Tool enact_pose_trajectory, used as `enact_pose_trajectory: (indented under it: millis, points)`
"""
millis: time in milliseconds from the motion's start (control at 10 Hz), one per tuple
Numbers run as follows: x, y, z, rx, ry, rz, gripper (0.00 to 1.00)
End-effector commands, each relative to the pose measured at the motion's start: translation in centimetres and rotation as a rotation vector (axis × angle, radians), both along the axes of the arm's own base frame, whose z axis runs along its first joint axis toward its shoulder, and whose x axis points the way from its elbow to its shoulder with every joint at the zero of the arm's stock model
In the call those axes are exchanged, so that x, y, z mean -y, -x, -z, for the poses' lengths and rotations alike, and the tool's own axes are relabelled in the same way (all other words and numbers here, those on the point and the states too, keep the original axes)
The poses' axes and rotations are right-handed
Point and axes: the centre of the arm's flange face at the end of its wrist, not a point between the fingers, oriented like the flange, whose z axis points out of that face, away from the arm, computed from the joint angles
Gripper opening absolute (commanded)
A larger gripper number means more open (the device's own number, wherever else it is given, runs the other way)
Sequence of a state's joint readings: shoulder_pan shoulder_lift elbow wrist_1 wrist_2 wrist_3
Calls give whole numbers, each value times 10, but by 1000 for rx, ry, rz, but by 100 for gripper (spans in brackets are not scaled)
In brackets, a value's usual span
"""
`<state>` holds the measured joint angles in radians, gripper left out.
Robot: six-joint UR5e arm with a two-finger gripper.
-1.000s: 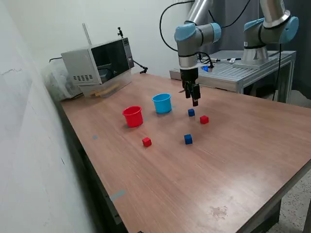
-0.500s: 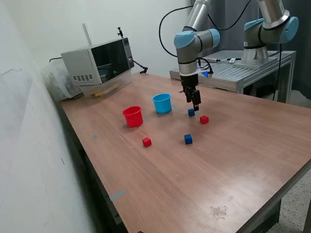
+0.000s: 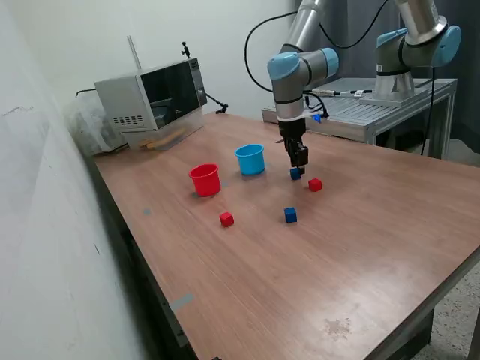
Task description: Place red objects in the red bin, and blue objects in the blue bin.
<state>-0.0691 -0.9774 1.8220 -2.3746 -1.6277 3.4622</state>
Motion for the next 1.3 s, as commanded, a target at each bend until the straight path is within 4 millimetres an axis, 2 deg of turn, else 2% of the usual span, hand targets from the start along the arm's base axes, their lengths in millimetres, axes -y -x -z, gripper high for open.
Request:
enact_pose_trajectory:
  millis: [0, 300, 500, 600, 800, 900, 1100, 1200]
  points:
    - [0, 3, 0, -4, 0, 0, 0]
    - [1, 4, -1, -5, 0, -3, 0]
    - [3, 7, -13, -21, 0, -55, 0]
    - [5, 7, -40, -61, -5, -67, 0]
    - [-1, 4, -106, -154, -17, -110, 0]
    - [-4, 9, -115, -171, -20, -127, 0]
    - [-70, 16, -114, -169, -28, -24, 0]
    - [-91, 21, -117, -175, -32, 7, 0]
